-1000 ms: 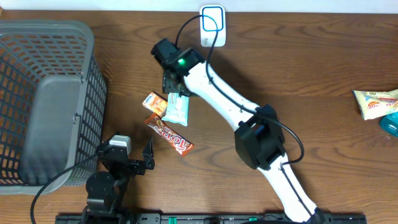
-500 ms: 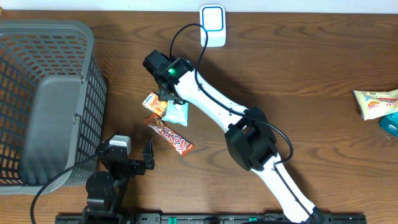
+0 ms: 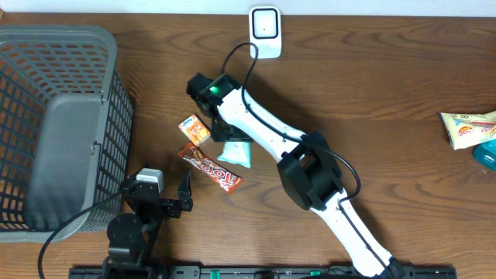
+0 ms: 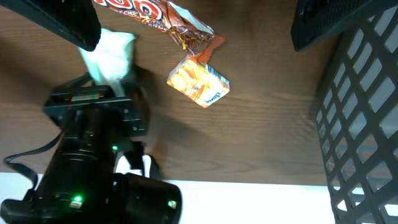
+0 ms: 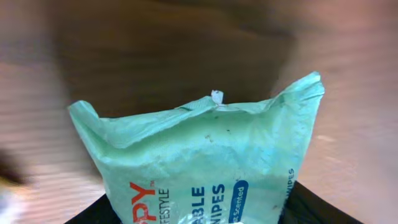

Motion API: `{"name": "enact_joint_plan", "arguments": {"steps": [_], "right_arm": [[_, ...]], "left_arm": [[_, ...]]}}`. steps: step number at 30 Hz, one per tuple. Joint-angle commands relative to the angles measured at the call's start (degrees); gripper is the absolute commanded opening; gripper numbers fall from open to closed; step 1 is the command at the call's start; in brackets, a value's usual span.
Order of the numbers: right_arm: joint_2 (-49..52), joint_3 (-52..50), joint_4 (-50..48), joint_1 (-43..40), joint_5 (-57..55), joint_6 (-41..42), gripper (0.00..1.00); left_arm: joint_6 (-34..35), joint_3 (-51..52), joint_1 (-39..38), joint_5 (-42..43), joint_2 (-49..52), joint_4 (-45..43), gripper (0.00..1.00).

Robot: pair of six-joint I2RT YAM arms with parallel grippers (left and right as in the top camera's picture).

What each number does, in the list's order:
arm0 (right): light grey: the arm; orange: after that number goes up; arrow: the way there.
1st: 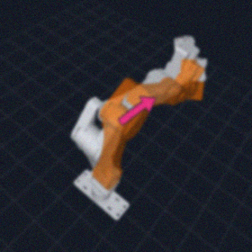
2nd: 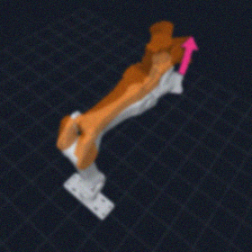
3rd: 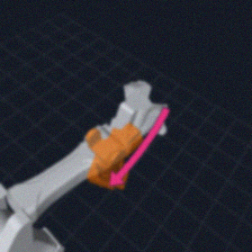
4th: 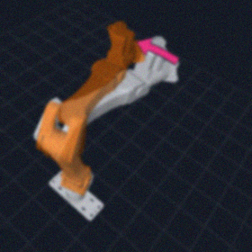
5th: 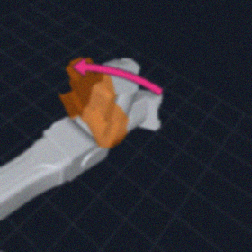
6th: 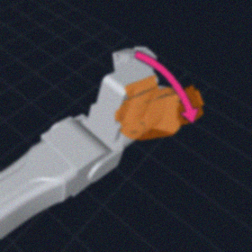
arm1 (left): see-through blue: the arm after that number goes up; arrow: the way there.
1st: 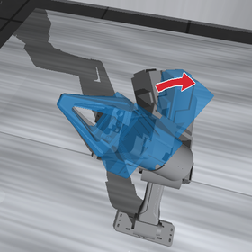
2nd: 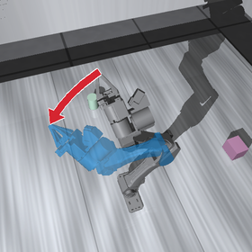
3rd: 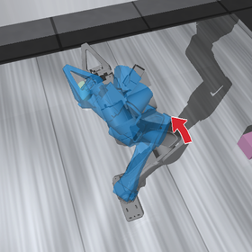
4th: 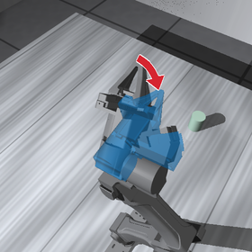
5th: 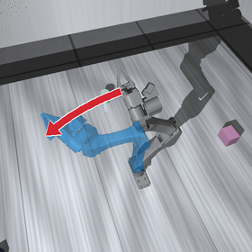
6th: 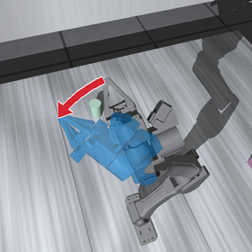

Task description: Scan the item barcode

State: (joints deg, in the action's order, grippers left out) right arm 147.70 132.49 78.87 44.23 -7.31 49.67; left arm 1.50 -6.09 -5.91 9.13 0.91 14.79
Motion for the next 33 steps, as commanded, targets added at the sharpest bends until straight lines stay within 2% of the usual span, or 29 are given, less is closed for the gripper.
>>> {"name": "enact_joint_plan", "arguments": {"steps": [1,4,11,19,22,26,28,31,33], "right_arm": [[1.1,-0.4,4.2,-3.8,-3.5,0.9,0.58],[1.1,-0.4,7.2,-6.2,-4.1,0.2,0.53],[1.1,-0.4,12.3,-10.3,-5.2,-1.1,0.52],[-0.8,-0.4,14.4,-10.8,-5.2,-1.1,0.57],[-6.1,-0.4,15.5,-10.7,-5.3,-1.6,0.60],[-11.4,-0.4,16.6,-10.6,-5.8,-2.2,0.69],[-14.9,-0.4,17.7,-10.6,-7.3,-2.2,0.78],[-17.3,-0.4,18.4,-10.5,-7.7,-2.9,0.86],[-18.3,-0.4,18.4,-10.5,-7.8,-4.0,0.96]], "left_arm": [[0.1,1.3,-0.3,0.7,-0.3,0.4,0.98],[0.1,1.3,-0.3,0.7,-0.3,0.4,0.98],[0.1,1.3,-0.3,0.7,-0.3,0.4,0.98],[0.1,1.3,-0.3,0.7,-0.3,0.4,0.98],[0.1,1.3,-0.3,0.7,-0.3,0.4,0.98],[0.1,1.3,-0.3,0.7,-0.3,0.4,0.98],[0.1,1.3,-0.3,0.7,-0.3,0.4,0.98],[0.1,1.3,-0.3,0.7,-0.3,0.4,0.98],[0.1,1.3,-0.3,0.7,-0.3,0.4,0.98]]}}
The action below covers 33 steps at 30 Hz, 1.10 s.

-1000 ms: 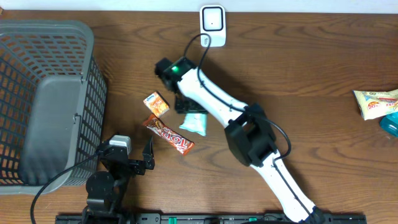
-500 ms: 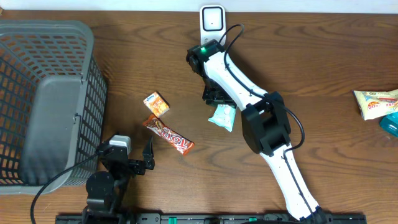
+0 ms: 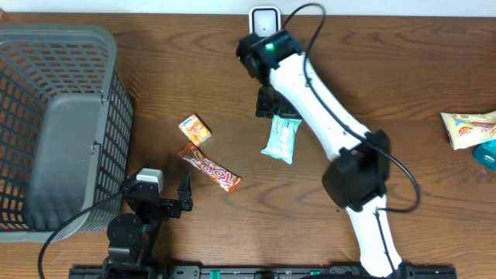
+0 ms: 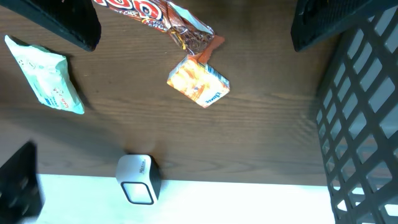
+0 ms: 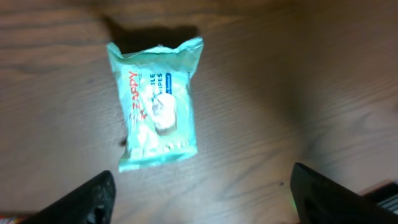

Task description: Scan the item barcode

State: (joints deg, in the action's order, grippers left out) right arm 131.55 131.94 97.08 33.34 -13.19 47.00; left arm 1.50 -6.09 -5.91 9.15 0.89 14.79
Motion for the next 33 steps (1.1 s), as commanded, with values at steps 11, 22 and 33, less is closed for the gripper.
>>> {"name": "enact_joint_plan", "arguments": {"steps": [11,22,33], "right_arm": [[-2.9,0.2,-1.6,-0.3,-1.5,-7.7,0.99],[2.6,0.1,-7.6,2.3,2.7,3.1,0.85],[14.0,0.1,-7.7,5.3,-4.7,13.2,0.80]], "left_arm": [[0.1,1.3,-0.3,0.7,-0.3,0.4,0.98],[0.1,1.3,-0.3,0.7,-0.3,0.4,0.98],[0.1,1.3,-0.3,0.7,-0.3,0.4,0.98]]}}
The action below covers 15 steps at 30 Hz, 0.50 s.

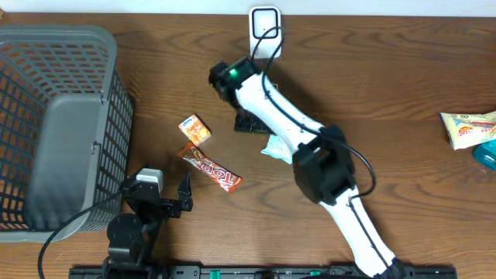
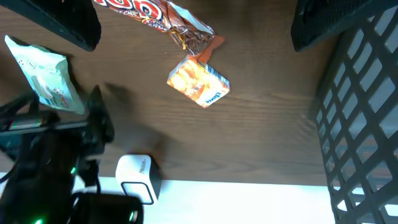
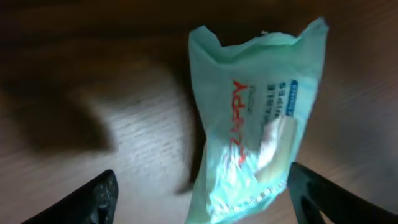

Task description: Scan the item barcode

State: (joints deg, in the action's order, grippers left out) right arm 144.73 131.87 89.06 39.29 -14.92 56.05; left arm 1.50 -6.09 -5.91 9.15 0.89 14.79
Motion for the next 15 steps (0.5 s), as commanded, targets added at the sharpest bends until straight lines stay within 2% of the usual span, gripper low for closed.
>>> {"name": "enact_joint_plan", "arguments": {"steps": [1,5,9,15], "right_arm": [[1.7,0.2,0.8,-0.9,-3.2,4.2,0.78],[4.5,0.2,6.0,-1.0,-7.7,6.3,0.76],[6.4,0.1,6.6,-1.0,-8.0,6.0,0.74],[10.5,0.1,6.6,-1.0,-8.8,4.4,0.58]], "left_arm": [[0.1,1.3,-0.3,0.7,-0.3,0.4,0.98],[0.1,1.3,-0.3,0.7,-0.3,0.4,0.98],[0.1,1.3,-0.3,0.7,-0.3,0.4,0.98],[0.1,1.3,-0.3,0.7,-0.3,0.4,0.98]]}}
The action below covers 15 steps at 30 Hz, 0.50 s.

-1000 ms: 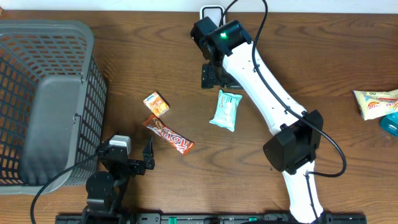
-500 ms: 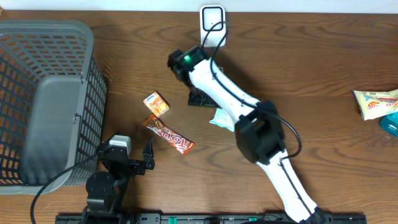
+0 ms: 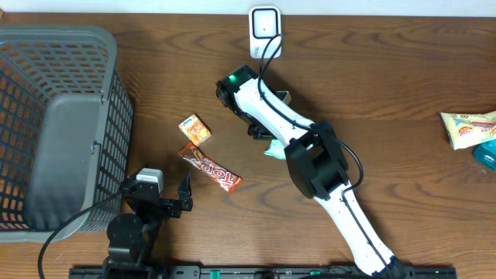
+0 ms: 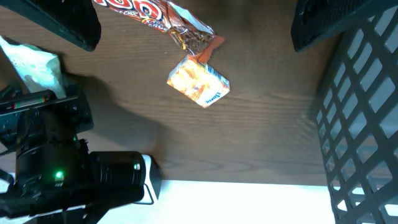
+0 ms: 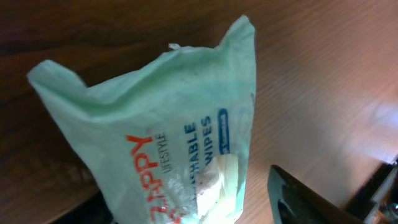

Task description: Scan the item barcode

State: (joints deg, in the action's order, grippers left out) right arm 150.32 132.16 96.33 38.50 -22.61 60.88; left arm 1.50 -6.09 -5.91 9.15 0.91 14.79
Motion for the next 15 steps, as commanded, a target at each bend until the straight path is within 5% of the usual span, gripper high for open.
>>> {"name": "enact_joint_plan", "arguments": {"steps": [1,12,15], "right_arm": [[5.9,-0.2,-0.7,-0.3,-1.3,-1.7,0.52],[7.3,-0.3,1.0,-0.3,-2.6,-4.9,0.01],[6.8,0.3,1.0,-0.3,-1.9,-7.8,0.01]], "left_arm": [[0.1,1.3,-0.3,0.7,-0.3,0.4,0.98],[0.1,1.3,-0.3,0.7,-0.3,0.4,0.98],[0.1,1.3,-0.3,0.7,-0.3,0.4,0.98]]}}
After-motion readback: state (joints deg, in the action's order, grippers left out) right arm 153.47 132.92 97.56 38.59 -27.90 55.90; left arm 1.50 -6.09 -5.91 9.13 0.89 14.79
